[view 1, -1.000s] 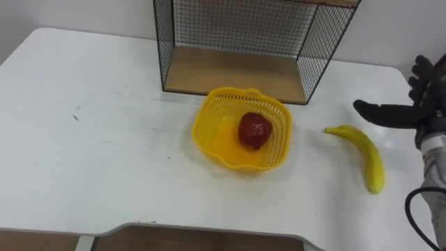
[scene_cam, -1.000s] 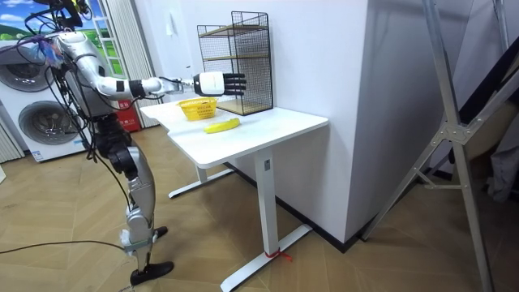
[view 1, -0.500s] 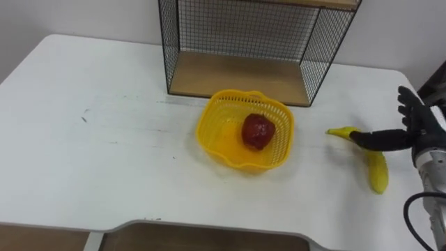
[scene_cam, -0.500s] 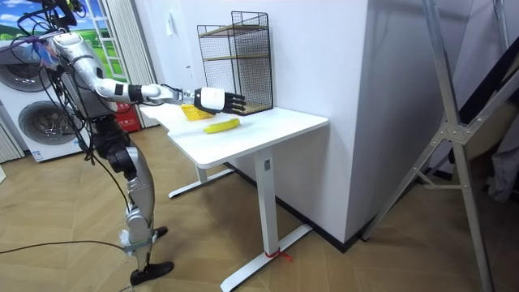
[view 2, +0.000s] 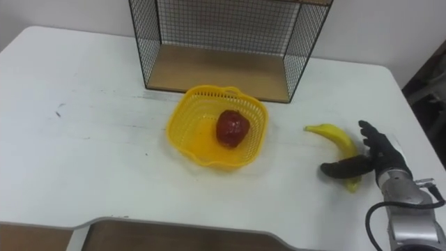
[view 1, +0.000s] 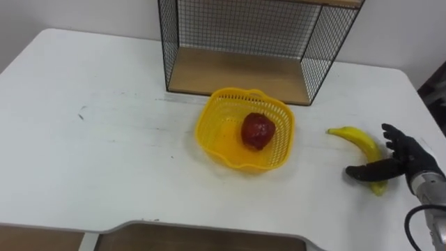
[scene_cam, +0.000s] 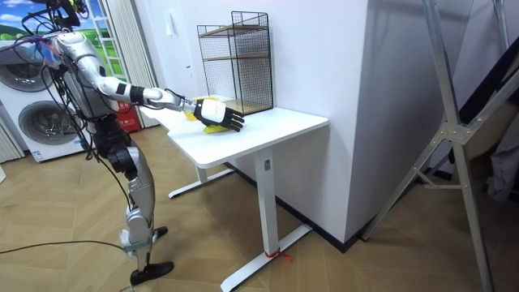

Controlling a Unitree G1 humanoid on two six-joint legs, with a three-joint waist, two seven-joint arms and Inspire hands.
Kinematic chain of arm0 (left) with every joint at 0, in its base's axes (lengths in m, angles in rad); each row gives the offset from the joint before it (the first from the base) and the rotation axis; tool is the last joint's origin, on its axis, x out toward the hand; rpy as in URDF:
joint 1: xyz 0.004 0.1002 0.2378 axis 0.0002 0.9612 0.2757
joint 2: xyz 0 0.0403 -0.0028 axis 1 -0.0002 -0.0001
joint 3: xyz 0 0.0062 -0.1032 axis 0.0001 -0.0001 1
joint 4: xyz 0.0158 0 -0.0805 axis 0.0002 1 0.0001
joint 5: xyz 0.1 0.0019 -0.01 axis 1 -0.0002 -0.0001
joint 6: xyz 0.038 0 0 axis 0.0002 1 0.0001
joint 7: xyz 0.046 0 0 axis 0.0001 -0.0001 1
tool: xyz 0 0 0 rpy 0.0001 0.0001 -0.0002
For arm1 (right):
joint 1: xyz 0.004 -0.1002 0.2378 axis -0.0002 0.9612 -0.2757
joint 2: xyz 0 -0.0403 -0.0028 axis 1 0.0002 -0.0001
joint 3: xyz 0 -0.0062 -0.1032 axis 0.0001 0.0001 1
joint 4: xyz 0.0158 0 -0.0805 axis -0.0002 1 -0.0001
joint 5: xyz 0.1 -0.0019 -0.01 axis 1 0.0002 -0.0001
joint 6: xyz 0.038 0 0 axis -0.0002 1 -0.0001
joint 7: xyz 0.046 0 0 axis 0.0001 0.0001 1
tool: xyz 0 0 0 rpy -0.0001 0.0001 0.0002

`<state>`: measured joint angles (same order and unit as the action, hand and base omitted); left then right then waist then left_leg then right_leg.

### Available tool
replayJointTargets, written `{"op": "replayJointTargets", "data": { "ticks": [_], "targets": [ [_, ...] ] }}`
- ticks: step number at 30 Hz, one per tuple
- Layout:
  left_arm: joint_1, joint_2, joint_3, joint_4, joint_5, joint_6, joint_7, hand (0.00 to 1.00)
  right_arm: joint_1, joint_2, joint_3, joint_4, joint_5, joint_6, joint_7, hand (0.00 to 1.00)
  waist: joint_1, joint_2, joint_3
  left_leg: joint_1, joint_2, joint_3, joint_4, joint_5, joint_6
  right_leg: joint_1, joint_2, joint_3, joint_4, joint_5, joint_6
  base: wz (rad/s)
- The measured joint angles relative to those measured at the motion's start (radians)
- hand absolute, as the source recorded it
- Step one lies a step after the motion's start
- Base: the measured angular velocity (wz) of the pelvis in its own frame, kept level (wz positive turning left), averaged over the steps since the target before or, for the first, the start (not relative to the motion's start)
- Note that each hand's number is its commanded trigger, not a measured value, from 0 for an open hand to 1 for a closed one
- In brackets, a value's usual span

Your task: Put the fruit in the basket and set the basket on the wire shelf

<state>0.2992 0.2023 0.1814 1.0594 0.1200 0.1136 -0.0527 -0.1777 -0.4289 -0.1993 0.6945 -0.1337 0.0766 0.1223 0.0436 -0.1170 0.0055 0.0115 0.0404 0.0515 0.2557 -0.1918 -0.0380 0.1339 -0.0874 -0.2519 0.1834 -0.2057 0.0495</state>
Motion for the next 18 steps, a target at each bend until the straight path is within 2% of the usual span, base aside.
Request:
{"op": "replayJointTargets", "data": {
  "ticks": [5, 9, 18],
  "targets": [
    [0.002, 0.001, 0.003, 0.002, 0.001, 0.000, 0.000, 0.00, 0.002, 0.000, 0.002, 0.015, -0.021, 0.000, 0.001, 0.00, -0.002, 0.002, 0.0022, -0.003, 0.000, -0.011, 0.013, -0.001, 0.000, 0.009, 0.000, -0.012, -0.001, 0.000, 0.000, 0.07],
    [0.004, 0.001, 0.003, 0.004, 0.001, 0.001, 0.001, 0.00, 0.002, 0.000, 0.002, 0.042, -0.056, -0.016, 0.002, 0.00, 0.004, 0.011, -0.0050, 0.001, -0.001, -0.011, 0.012, -0.001, 0.000, 0.016, 0.002, -0.010, -0.012, 0.000, 0.000, 0.02],
    [0.000, 0.003, 0.012, 0.003, 0.001, -0.005, 0.003, 0.00, 0.009, 0.000, 0.001, 0.050, -0.070, -0.035, 0.012, 0.00, 0.007, 0.017, -0.0065, 0.010, -0.001, -0.012, 0.011, -0.001, 0.000, 0.025, 0.003, -0.010, -0.014, 0.000, -0.001, 0.00]
  ]
}}
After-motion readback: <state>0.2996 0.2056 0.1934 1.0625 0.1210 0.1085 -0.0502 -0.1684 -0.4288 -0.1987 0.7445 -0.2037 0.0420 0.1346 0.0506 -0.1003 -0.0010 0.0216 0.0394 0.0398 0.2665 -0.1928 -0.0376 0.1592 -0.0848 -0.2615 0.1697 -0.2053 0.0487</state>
